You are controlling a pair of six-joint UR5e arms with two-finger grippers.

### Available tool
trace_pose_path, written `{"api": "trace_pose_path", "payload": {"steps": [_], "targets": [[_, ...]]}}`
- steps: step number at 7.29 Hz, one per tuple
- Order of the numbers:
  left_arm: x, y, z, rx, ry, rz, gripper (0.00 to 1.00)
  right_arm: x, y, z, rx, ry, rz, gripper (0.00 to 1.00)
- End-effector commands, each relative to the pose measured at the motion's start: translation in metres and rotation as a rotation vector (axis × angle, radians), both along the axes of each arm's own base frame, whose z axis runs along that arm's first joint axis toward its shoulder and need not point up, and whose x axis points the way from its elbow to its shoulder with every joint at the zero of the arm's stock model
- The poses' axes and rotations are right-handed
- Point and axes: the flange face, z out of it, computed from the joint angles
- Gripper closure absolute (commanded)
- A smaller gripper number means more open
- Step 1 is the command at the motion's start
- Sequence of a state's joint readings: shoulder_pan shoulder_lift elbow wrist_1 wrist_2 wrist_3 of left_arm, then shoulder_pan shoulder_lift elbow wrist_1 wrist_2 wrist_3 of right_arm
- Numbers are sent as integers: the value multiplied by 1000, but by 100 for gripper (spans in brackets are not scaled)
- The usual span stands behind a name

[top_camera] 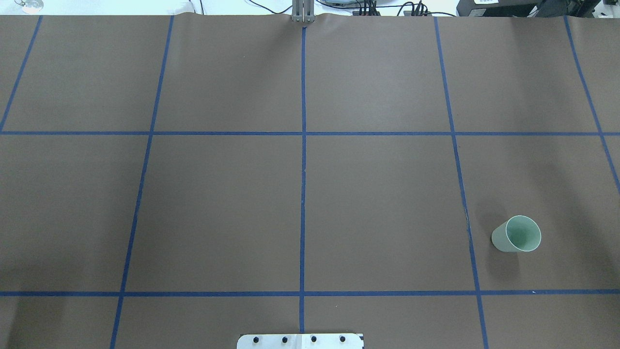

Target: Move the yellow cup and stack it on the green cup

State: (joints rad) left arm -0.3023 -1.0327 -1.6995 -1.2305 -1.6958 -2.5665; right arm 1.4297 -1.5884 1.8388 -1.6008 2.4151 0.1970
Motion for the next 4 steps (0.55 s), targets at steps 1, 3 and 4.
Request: {"api": "trace_pose_path", "payload": {"steps": [1,3,4], "targets": [[-27,-75,-46,63,113,101,75,-1,-9,-10,13,-4,3,0],[-33,-186,-100,136,199,175,75,-2,-13,-17,1,-7,25,0],[-40,-223,-124,140,235,220,75,-3,-16,-20,6,-8,25,0]]}}
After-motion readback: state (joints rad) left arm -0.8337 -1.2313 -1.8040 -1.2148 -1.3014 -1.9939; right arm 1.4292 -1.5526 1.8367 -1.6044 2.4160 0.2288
